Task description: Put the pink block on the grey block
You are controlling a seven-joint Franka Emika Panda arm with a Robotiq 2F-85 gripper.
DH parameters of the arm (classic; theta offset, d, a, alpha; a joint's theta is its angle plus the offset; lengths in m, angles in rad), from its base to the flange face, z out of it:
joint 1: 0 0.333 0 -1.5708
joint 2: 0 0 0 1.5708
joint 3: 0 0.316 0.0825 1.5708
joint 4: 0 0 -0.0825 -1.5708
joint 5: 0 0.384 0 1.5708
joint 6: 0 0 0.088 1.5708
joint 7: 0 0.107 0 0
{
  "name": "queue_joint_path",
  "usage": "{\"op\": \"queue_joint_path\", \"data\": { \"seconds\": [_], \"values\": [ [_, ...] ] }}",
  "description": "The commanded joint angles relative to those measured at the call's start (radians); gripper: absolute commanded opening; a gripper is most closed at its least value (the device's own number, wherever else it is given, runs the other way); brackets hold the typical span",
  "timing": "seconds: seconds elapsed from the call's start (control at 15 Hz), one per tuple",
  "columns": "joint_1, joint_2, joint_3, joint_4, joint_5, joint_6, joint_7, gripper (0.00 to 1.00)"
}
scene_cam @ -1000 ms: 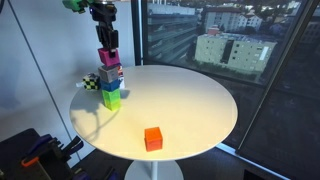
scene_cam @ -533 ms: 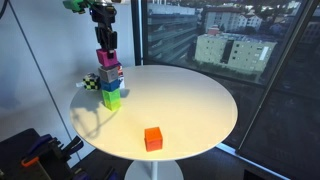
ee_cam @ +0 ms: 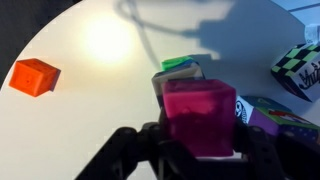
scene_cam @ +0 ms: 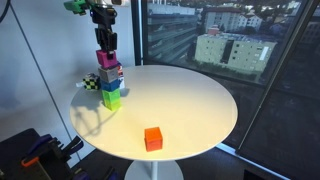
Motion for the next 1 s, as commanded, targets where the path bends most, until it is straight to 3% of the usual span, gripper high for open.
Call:
{"op": "queue_joint_path", "data": {
  "seconds": [0.0, 0.93],
  "values": [
    [0.005, 0.019, 0.003, 0.038, 0.013, -0.027, 0.003, 0.29],
    [0.002, 0.040, 0.011, 0.051, -0.015, -0.029, 0.034, 0.29]
  ]
}}
